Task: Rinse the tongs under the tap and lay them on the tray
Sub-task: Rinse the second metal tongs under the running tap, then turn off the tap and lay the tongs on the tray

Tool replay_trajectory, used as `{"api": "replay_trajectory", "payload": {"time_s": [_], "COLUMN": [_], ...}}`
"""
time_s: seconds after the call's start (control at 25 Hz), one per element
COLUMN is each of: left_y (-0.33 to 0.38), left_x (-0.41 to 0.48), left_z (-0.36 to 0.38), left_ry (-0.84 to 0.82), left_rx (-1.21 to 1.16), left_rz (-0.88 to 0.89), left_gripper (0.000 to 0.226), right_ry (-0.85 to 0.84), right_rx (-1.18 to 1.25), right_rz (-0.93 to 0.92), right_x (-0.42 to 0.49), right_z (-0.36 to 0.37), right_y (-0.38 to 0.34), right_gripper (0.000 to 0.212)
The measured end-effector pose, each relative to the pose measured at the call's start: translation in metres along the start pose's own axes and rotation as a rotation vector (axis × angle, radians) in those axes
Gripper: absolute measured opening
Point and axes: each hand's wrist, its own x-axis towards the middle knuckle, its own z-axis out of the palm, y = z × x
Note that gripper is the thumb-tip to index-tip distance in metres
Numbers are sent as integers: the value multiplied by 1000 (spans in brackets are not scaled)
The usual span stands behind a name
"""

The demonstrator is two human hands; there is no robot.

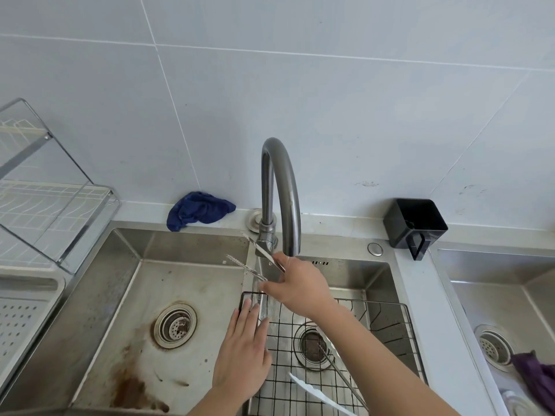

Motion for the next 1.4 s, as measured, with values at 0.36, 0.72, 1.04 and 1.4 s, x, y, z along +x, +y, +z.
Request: {"api": "replay_trajectory", "payload": {"time_s": [0.36,0.72,1.04,1.4], "left_y": [-2,1,4,6], "left_x": [2,0,-20,-26], "left_z": [9,2,6,11], "left_ry": [61,73,67,41], "left_rx": [-39,-52,-102,-64], "left_rz": [-4,0,-44,-80], "left_gripper": [52,59,69,76], "right_ry": [85,149,130,191], "right_rx": [128,-142,-284,-218], "right_rz": [249,419,435,356], "right_x": [-104,-146,-155,-146], "right_z": [12,63,95,85], "right_y": [70,101,109,111], "right_gripper": [61,62,54,46]}}
